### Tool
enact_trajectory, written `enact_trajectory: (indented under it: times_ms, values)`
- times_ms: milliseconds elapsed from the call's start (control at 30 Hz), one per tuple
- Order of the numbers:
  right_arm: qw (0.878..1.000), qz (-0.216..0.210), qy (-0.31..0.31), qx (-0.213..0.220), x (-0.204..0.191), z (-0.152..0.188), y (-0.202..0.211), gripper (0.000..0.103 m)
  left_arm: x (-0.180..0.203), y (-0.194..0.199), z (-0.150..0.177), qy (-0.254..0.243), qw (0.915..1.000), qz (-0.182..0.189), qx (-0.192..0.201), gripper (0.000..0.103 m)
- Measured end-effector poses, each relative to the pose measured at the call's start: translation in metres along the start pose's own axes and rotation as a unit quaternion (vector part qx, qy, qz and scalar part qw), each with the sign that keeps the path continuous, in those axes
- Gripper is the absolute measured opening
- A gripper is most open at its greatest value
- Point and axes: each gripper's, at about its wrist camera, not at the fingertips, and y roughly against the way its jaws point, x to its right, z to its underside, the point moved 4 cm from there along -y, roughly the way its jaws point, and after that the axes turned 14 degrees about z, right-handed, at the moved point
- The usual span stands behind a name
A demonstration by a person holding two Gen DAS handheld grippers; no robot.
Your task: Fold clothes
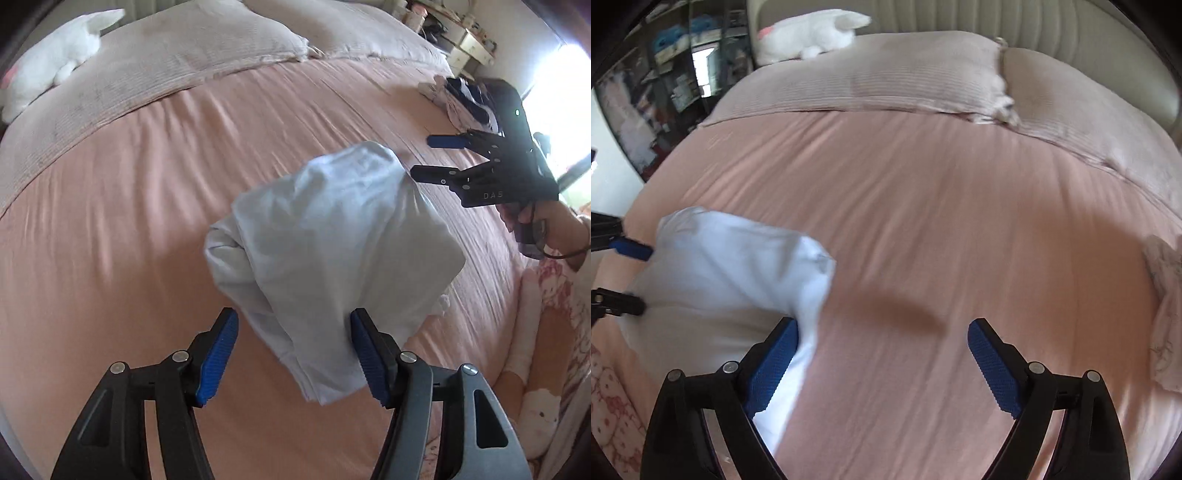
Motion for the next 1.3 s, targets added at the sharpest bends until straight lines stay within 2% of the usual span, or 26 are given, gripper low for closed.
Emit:
enact_trajectory:
  times_ms: [33,100,133,200,233,300,367,433,467,533,600,667,733,800,867,967,1033,1067,1133,1167,1200,1267,1300]
  values:
    - [1.000,0.005,-0.004,0.014,0.001,-0.003,0.009,0.092,0.004,0.006,-0.001,-0.015,0.9998,-0.007,0.012,0.060]
    - [0.998,-0.049,-0.017,0.048,-0.013,-0.015,0.030,0.092,0.016,0.011,-0.008,-0.037,0.9988,-0.002,0.032,0.060]
    - [0.996,-0.075,-0.014,0.056,-0.024,-0.019,0.039,0.092,0.021,0.005,-0.012,-0.040,0.9987,0.006,0.031,0.060]
    - [0.991,-0.117,0.022,0.065,-0.049,-0.011,0.059,0.092,0.025,-0.014,-0.013,-0.044,0.9990,0.000,0.003,0.061]
    - [0.990,-0.117,0.050,0.059,-0.062,-0.003,0.059,0.092,0.025,-0.024,-0.010,-0.046,0.9988,-0.006,-0.016,0.061]
    - [0.991,-0.093,0.095,0.030,-0.071,0.014,0.045,0.092,0.017,-0.040,0.005,-0.042,0.9974,-0.016,-0.056,0.061]
    - [0.991,-0.107,0.072,-0.019,-0.056,0.024,0.034,0.093,0.011,-0.028,0.020,-0.011,0.9985,0.018,-0.051,0.062]
    - [0.991,-0.110,0.053,-0.058,-0.042,0.031,0.029,0.093,0.008,-0.007,0.026,-0.002,0.9992,0.021,-0.034,0.061]
    - [0.993,-0.090,0.054,-0.047,-0.037,0.028,0.038,0.093,0.008,0.004,0.026,-0.004,0.9996,0.017,-0.020,0.061]
    - [0.996,-0.056,0.065,0.009,-0.035,0.015,0.059,0.094,0.012,0.018,0.008,-0.004,0.9993,0.028,0.024,0.061]
    - [0.995,-0.058,0.058,0.054,-0.040,0.000,0.071,0.094,0.022,0.016,-0.018,-0.017,0.9973,0.043,0.056,0.061]
    - [0.994,-0.072,0.046,0.066,-0.053,-0.013,0.067,0.094,0.037,0.000,-0.041,-0.045,0.9957,0.050,0.065,0.061]
    - [0.995,-0.079,0.035,0.043,-0.061,-0.017,0.049,0.094,0.046,-0.031,-0.053,-0.070,0.9961,0.038,0.038,0.061]
    - [0.997,-0.068,0.025,0.023,-0.057,-0.013,0.037,0.094,0.043,-0.058,-0.048,-0.097,0.9951,-0.010,-0.019,0.061]
    - [0.998,-0.054,0.025,0.012,-0.043,-0.004,0.030,0.094,0.035,-0.064,-0.031,-0.130,0.9882,-0.063,-0.051,0.062]
    - [0.999,-0.034,0.039,0.001,-0.016,0.015,0.026,0.094,0.029,-0.033,-0.023,-0.081,0.9942,-0.068,-0.022,0.062]
    - [0.999,-0.030,0.036,-0.011,-0.006,0.017,0.021,0.094,0.037,-0.016,-0.025,-0.085,0.9943,-0.064,0.005,0.061]
    - [0.999,-0.036,0.029,-0.012,-0.005,0.015,0.020,0.094,0.042,-0.013,-0.030,-0.089,0.9948,-0.046,0.022,0.061]
    - [0.996,-0.090,0.003,0.007,-0.016,0.005,0.024,0.094,0.049,-0.020,-0.038,-0.082,0.9957,-0.010,0.041,0.061]
    - [0.994,-0.109,0.000,0.010,-0.023,0.002,0.024,0.094,0.049,-0.029,-0.040,-0.077,0.9964,0.002,0.035,0.061]
    - [0.993,-0.114,0.008,0.001,-0.029,0.002,0.018,0.094,0.046,-0.042,-0.037,-0.081,0.9967,-0.004,0.003,0.061]
    - [0.994,-0.107,0.022,-0.018,-0.029,0.007,0.008,0.094,0.039,-0.059,-0.025,-0.096,0.9931,-0.041,-0.053,0.063]
    - [0.994,-0.099,0.029,-0.028,-0.027,0.011,0.004,0.094,0.031,-0.048,-0.020,-0.083,0.9951,-0.026,-0.047,0.063]
